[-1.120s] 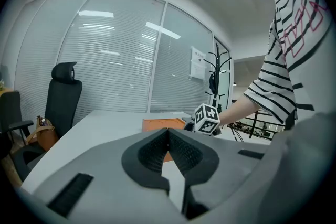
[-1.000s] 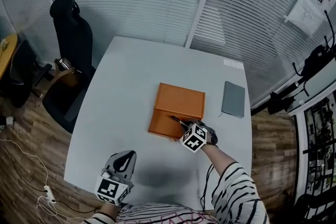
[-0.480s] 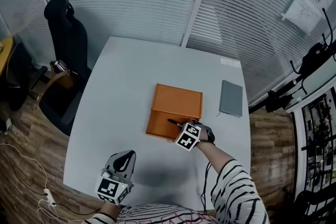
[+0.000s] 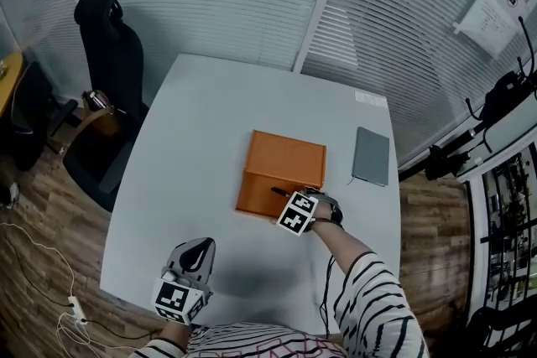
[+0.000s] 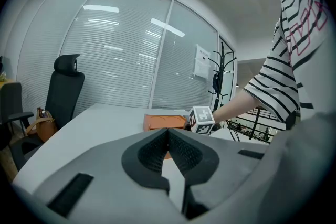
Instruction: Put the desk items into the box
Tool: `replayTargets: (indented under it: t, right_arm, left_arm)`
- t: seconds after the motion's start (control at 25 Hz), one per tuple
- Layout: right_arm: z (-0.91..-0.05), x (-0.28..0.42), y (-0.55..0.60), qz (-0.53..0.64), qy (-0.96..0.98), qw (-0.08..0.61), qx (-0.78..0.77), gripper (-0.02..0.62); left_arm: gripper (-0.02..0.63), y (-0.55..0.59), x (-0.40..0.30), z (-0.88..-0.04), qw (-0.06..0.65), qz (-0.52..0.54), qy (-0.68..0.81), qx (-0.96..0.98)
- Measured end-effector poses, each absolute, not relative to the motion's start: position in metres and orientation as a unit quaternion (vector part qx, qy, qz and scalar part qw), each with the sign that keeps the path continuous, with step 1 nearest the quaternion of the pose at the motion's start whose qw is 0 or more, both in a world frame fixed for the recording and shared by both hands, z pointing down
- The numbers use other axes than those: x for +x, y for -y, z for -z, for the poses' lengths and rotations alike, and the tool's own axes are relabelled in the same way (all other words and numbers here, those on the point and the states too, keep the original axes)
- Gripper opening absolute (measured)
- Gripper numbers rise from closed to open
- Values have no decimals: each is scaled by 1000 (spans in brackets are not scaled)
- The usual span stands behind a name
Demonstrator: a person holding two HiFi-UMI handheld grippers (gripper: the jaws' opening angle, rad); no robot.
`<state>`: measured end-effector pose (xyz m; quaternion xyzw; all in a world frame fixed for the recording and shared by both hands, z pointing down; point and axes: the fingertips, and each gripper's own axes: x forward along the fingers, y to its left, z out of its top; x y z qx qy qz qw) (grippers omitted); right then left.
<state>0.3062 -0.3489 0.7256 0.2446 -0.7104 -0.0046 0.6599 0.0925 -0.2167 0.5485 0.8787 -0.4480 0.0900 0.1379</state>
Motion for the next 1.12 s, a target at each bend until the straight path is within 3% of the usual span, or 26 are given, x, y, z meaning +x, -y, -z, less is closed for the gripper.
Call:
replayTargets:
  t: [0.72, 1.12]
  right_arm:
    - [-713, 310, 348, -14, 723, 629, 286, 115]
    - [-652, 307, 337, -13, 759, 518, 393, 76]
  left_arm:
    - [21, 205, 89, -544, 133, -90, 456, 875]
    - [21, 202, 86, -533, 128, -80, 448, 881]
